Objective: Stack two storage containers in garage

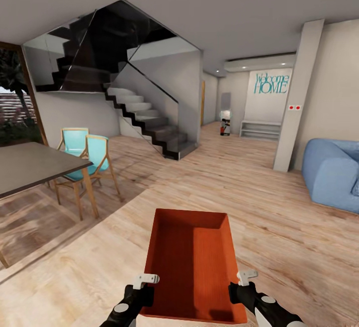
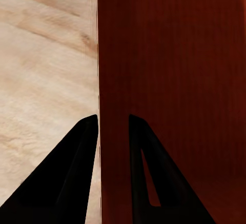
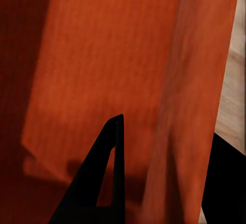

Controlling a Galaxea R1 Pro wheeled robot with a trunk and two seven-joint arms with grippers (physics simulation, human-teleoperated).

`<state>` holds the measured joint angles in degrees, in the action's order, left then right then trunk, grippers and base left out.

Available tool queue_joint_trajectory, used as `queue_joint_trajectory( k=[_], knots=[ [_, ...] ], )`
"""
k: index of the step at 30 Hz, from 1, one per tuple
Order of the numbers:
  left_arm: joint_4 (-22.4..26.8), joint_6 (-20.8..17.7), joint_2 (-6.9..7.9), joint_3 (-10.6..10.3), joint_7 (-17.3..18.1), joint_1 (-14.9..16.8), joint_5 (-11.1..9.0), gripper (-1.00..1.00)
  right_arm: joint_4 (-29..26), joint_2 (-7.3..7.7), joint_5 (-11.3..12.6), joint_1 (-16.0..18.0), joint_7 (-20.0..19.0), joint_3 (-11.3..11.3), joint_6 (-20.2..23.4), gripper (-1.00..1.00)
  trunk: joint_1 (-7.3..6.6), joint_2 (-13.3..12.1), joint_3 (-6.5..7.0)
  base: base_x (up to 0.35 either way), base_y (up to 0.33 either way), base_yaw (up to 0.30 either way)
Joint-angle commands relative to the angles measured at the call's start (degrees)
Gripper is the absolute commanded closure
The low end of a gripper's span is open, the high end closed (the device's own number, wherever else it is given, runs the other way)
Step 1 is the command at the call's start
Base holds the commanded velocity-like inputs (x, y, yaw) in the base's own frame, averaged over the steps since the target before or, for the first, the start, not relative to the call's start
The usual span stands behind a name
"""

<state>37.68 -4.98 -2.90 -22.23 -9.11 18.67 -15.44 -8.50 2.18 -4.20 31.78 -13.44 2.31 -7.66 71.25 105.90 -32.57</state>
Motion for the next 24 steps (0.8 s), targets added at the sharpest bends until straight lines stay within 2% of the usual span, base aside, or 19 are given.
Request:
queue_joint_trajectory(
  k=[1, 14, 24],
  knots=[
    [0.03, -0.29, 0.0, 0.26, -0.91, 0.05, -0.47, 1.0, -0.11, -0.04, 0.07, 0.0, 0.08, -0.86, -0.79, 1.0, -0.01, 0.03, -0.12, 0.0, 0.0, -0.156],
    [0.03, -0.37, -0.08, 0.26, -0.82, 0.05, -0.47, 1.0, -0.11, -0.07, 0.15, 0.02, 0.14, -0.85, -0.69, 1.0, -0.01, 0.03, -1.23, 0.014, 0.0, -0.031],
    [-0.06, -0.38, -0.09, 0.24, -0.67, 0.05, -0.45, 1.0, -0.11, -0.07, 0.12, 0.0, 0.17, -0.83, -0.88, 1.0, -0.01, 0.03, -2.13, 0.311, 0.0, -0.057]
  ],
)
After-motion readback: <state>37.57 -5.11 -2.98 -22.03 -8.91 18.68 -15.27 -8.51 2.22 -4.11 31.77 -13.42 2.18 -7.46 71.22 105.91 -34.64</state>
